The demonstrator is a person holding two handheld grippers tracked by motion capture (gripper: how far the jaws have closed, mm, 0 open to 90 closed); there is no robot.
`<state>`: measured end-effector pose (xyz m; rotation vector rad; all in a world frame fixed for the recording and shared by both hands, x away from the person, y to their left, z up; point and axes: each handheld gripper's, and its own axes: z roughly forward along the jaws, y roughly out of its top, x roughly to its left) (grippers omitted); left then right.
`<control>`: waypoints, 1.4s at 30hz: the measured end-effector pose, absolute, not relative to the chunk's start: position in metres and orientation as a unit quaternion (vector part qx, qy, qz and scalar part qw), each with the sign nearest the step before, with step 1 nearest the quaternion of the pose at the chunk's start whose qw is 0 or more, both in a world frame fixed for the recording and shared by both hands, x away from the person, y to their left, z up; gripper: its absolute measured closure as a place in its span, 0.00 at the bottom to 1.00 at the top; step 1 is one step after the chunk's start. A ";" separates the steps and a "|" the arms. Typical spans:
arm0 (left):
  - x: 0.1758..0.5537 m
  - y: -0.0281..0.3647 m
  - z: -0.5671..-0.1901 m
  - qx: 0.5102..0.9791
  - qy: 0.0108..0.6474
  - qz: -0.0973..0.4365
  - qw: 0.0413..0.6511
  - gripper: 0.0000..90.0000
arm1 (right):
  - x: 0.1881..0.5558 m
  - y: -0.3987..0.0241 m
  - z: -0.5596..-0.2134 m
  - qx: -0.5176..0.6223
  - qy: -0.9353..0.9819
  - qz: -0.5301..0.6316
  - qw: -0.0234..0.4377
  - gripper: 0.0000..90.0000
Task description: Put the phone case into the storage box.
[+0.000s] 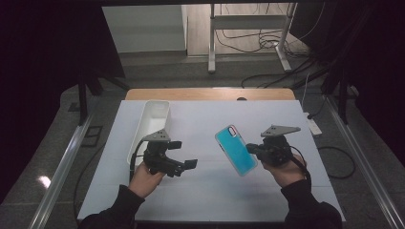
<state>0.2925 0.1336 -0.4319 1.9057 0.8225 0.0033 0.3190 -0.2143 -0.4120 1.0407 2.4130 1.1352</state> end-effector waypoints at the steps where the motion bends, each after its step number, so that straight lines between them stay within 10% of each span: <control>1: 0.294 0.132 -0.432 0.791 0.341 0.000 0.508 0.00 | 0.319 -0.213 -0.412 0.358 0.835 0.393 0.140 0.97; 42: 0.327 0.104 -0.435 0.773 0.353 -0.060 0.523 0.01 | 0.309 -0.162 -0.410 0.306 0.850 0.400 0.152 0.97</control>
